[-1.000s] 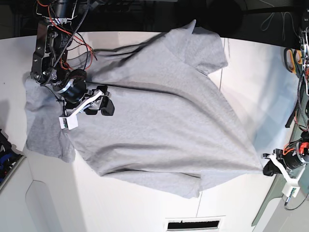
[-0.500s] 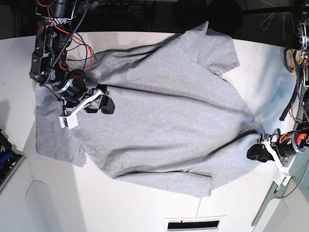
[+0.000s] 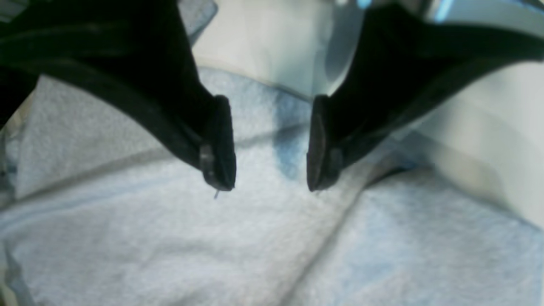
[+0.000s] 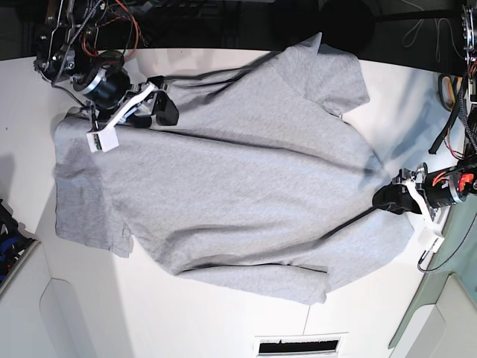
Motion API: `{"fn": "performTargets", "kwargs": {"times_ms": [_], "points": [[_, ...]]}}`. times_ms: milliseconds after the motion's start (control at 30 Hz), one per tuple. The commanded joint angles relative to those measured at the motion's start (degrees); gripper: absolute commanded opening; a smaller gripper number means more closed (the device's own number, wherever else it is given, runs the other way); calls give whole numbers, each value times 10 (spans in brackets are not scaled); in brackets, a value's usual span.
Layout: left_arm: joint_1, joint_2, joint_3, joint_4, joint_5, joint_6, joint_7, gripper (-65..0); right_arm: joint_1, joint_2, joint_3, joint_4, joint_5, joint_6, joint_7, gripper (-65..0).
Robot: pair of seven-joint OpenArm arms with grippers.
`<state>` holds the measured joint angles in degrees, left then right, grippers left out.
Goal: Layout the t-shirt on the table in an organized manner, then fold the t-shirt properly
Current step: 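Pull the shirt corners apart with both grippers to smooth it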
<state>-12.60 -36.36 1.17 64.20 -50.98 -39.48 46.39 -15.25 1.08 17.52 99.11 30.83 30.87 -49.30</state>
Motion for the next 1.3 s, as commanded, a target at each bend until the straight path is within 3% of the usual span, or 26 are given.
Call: {"fn": "performTargets", "kwargs": {"times_ms": [0, 367, 800, 867, 1000, 1033, 1167, 1267], "points": [[-5, -13, -4, 12, -9, -5, -7, -345, -14, 2, 7, 13, 10, 4, 12, -290], [6, -12, -4, 18, -7, -5, -12, -345, -102, -2, 50, 7, -3, -14, 84, -290], [6, -3, -4, 18, -6, -5, -14, -345, -62, -3, -28, -84, 6, -9, 122, -291], [6, -3, -4, 18, -7, -5, -15, -345, -59, -3, -46, -84, -13, -10, 133, -340], [6, -3, -4, 18, -7, -5, -16, -345, -47, -3, -57, -84, -75, -10, 136, -624], [5, -3, -4, 18, -7, -5, -16, -345, -43, -1, -54, -84, -97, -10, 137, -650], [5, -4, -4, 19, -18, -5, -1, -345, -25, 17, -20, -83, -133, -8, 137, -650], [6, -8, -4, 25, -94, -5, 43, -345, -21, 50, 18, -82, -115, -8, 137, -650]]}}
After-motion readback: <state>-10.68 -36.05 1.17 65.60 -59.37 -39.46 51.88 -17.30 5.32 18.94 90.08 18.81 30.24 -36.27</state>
